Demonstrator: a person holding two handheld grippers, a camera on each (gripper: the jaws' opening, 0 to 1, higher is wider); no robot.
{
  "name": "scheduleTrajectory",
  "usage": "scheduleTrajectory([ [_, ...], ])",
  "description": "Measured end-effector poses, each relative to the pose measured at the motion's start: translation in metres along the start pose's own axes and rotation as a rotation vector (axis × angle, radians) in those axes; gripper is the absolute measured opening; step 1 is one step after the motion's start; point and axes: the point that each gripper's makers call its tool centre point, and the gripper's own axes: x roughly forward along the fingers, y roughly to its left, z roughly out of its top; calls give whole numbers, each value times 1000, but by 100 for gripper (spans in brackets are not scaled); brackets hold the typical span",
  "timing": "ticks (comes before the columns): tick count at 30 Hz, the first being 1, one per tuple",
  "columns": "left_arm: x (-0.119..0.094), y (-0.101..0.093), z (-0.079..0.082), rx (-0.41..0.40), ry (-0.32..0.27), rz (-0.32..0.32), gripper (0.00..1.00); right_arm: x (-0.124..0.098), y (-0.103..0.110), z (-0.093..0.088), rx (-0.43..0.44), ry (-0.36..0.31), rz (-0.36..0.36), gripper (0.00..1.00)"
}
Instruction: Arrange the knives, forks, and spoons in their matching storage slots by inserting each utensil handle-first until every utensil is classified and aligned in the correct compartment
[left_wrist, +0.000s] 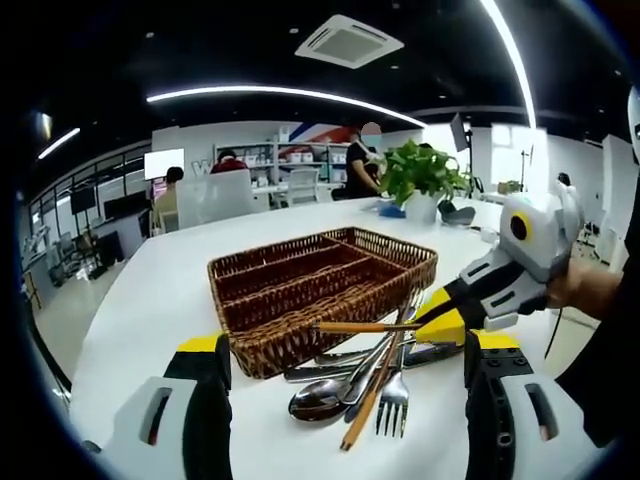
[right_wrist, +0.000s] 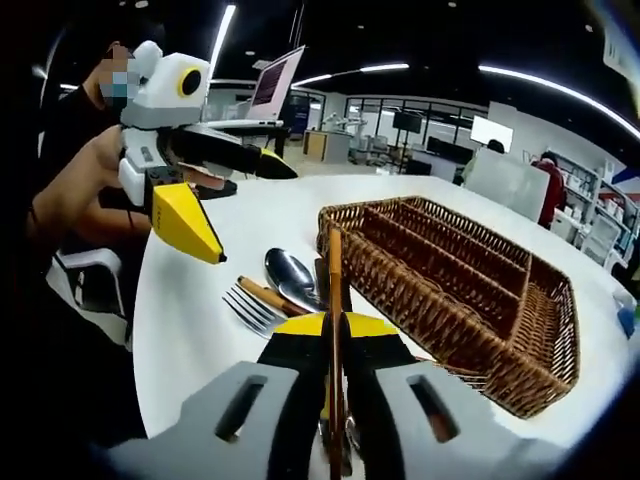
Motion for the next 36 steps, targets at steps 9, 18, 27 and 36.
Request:
scheduleTrajectory([
  [9,5,2,3,-1,6,8,99,-1,-26,15,23,-22,-31,3],
  [18,7,-2,5,7,2,-1,99,5,-59,27,19,-21,-99,3],
  [27,5,-5,7,12,-6,-4,99,9,-95,25,68,0,-175,3],
  [36,5,-8,8,17,-7,-10,99,13,-144,15,132,36,-272,3],
])
